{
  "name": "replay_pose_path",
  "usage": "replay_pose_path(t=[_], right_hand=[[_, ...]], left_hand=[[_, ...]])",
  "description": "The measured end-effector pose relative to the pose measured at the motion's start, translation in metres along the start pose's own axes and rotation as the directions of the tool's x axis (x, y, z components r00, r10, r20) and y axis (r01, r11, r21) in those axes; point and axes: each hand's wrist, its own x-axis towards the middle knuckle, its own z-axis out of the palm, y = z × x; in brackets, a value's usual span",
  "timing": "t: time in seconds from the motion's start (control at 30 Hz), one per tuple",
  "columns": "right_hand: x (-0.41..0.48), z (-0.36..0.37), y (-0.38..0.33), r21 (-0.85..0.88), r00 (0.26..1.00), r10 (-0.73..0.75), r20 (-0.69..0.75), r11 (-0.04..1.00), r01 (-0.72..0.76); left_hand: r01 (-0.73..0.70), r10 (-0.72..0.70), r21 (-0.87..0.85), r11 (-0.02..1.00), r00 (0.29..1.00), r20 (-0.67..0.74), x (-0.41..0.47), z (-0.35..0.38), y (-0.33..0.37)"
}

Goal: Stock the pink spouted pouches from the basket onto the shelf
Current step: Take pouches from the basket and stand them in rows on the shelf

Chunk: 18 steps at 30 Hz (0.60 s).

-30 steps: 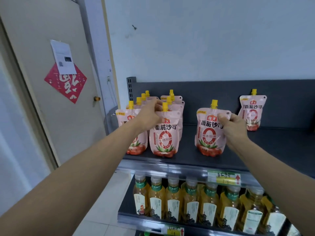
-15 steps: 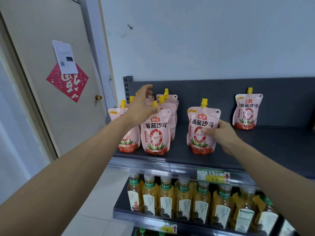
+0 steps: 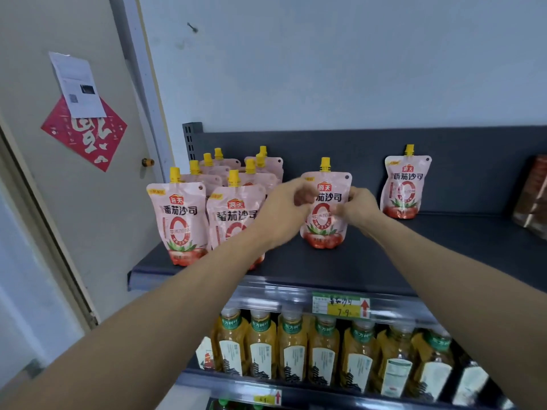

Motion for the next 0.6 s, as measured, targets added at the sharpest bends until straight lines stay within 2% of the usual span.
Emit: replay_pose_path(t=[0.13, 0.3, 0.6], right_hand=[[0.037, 0.000, 0.004, -0.034, 0.999, -0.001, -0.037, 0.999, -0.001], [0.078, 0.010, 0.007, -0.050, 0.998, -0.017, -0.052, 0.999, 0.015], [0.117, 0.026, 0.009, -0.052, 0.996, -0.020, -0.091, 0.999, 0.016]], left_hand=[[0.136, -0.137, 0.052, 0.989, 0.990, 0.024, 0.009, 0.017, -0.025], [0.225, -0.227, 0.058, 0.973, 0.974, 0.015, 0.024, 0.025, -0.044], [0.269, -0.269, -0.022, 0.963, 0.963, 0.017, 0.038, 0.034, -0.053]])
